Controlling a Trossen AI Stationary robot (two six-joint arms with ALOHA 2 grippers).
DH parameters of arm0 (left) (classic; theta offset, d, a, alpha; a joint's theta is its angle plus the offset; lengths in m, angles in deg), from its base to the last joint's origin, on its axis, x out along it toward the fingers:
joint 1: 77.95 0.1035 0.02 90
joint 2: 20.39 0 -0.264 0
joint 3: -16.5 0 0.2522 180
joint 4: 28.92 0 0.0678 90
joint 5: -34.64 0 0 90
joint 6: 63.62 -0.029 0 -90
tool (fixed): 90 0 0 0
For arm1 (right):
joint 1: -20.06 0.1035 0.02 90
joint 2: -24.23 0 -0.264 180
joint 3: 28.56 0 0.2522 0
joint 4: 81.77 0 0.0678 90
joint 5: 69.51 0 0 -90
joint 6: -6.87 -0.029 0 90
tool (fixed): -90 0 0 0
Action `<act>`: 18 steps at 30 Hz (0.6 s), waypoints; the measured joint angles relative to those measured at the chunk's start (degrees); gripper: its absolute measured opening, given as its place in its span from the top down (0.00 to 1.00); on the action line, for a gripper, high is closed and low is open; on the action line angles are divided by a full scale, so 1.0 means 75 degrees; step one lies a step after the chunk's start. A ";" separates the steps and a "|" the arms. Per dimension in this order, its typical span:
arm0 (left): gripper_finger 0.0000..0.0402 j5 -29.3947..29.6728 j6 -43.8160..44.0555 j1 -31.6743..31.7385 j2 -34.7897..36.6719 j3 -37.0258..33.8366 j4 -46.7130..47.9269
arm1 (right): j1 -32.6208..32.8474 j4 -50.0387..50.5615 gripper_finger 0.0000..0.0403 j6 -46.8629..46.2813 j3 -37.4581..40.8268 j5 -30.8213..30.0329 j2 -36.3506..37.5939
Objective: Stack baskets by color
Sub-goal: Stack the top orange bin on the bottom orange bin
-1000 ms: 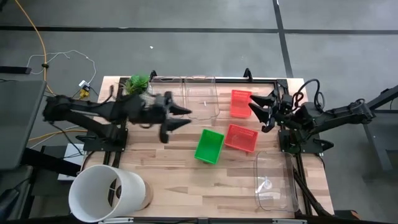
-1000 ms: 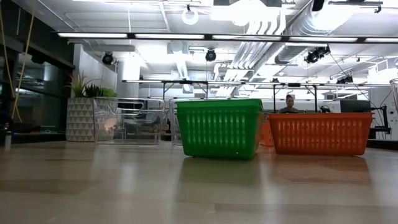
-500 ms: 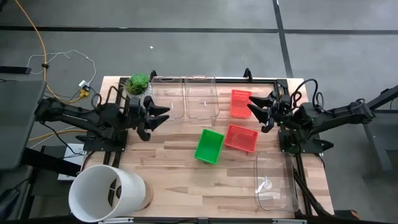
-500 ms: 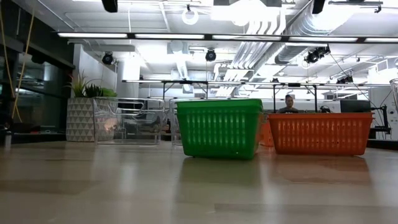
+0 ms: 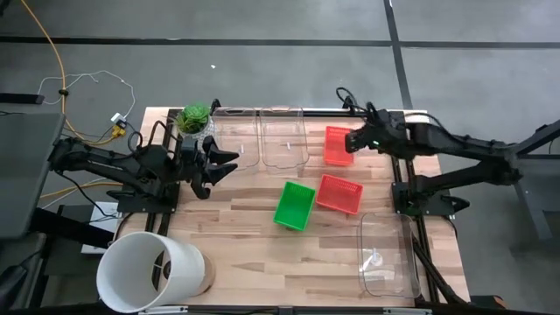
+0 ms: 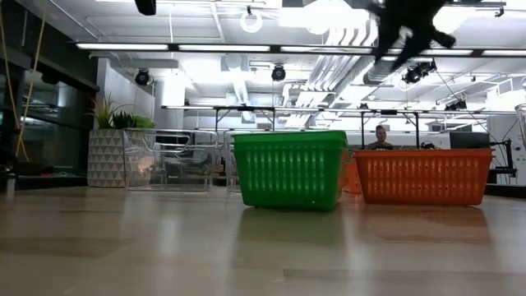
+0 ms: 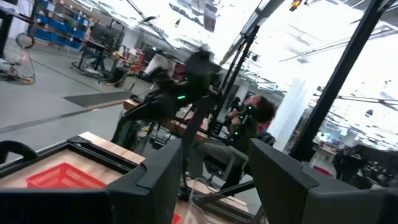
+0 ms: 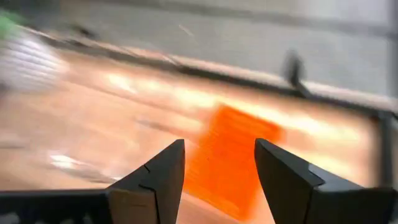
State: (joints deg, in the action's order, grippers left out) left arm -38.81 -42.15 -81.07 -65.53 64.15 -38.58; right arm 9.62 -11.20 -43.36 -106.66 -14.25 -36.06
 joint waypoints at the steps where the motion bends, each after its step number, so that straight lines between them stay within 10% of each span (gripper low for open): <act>1: 0.57 -0.0008 0.0047 0.0000 0.0000 0.0000 0.0002 | -0.0277 0.0188 0.55 -0.0196 0.0092 0.0172 -0.0137; 18: 0.57 0.0069 0.0144 0.0000 0.0023 0.0000 0.0001 | -0.1778 -0.3332 0.55 -0.2573 0.4125 0.1801 -0.1421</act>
State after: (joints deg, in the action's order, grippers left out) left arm -38.29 -41.07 -81.07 -65.36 64.15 -38.57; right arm -3.71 -36.19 -62.66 -75.72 -0.74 -46.72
